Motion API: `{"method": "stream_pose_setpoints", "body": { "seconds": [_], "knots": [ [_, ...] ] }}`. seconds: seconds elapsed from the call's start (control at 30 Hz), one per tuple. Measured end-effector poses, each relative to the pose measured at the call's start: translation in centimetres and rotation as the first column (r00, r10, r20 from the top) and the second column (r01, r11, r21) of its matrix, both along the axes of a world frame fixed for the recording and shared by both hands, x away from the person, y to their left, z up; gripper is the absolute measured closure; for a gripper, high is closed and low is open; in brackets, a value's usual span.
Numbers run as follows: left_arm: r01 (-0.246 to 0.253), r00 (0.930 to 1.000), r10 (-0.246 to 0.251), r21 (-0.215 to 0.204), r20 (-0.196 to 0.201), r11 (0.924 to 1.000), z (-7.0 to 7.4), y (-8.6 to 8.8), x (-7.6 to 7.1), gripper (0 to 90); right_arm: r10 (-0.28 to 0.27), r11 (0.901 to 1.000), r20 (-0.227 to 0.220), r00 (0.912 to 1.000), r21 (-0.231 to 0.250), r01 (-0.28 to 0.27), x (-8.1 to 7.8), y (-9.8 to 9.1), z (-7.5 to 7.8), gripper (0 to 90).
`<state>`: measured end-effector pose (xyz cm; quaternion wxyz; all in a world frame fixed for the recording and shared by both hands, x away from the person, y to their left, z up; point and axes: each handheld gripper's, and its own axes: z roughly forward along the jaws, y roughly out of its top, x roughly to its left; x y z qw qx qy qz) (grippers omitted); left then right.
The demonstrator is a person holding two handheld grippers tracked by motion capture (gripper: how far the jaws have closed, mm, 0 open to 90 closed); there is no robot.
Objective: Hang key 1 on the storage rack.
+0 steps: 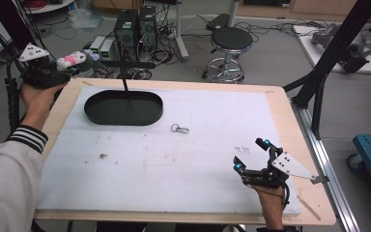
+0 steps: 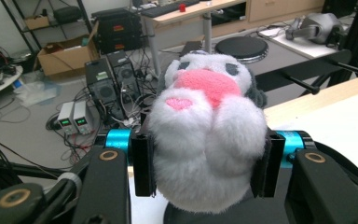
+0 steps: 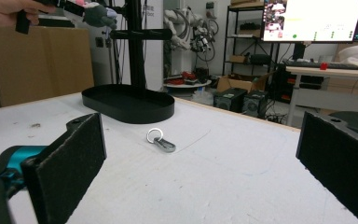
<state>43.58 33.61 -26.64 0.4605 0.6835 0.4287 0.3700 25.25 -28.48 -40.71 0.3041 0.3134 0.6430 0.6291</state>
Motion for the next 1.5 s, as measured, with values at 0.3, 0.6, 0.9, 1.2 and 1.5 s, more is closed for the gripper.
{"method": "stream_pose_setpoints", "body": {
  "seconds": [0.3,0.6,0.9,1.2,1.5],
  "knots": [
    [0.020,0.9994,-0.020,-0.003,-0.030,0.9998,-1.5,-0.9,-0.1,53.2,0.002,1.0000,-0.004,1.0000,-0.001,-0.002,0.0,0.1,0.0,0.6],
    [0.031,0.9982,-0.029,0.033,-0.053,0.9990,-2.4,-1.8,-0.5,53.2,0.004,1.0000,-0.008,1.0000,-0.002,-0.004,0.0,0.2,-0.1,0.7],
    [0.023,0.9963,-0.018,0.055,-0.084,0.9982,-4.2,-2.4,-0.6,53.7,0.008,1.0000,0.002,1.0000,0.002,-0.008,-0.1,0.1,-0.1,0.7],
    [0.014,0.9917,-0.005,0.068,-0.129,0.9976,-6.0,-2.4,-0.6,54.1,0.008,0.9999,-0.008,0.9999,0.008,-0.008,-0.2,0.1,0.0,0.6],
    [0.001,0.9893,0.010,0.075,-0.145,0.9972,-6.4,-2.1,-0.1,53.4,0.010,0.9999,-0.004,0.9999,0.005,-0.010,-0.2,0.2,-0.1,0.6]
  ]
}}
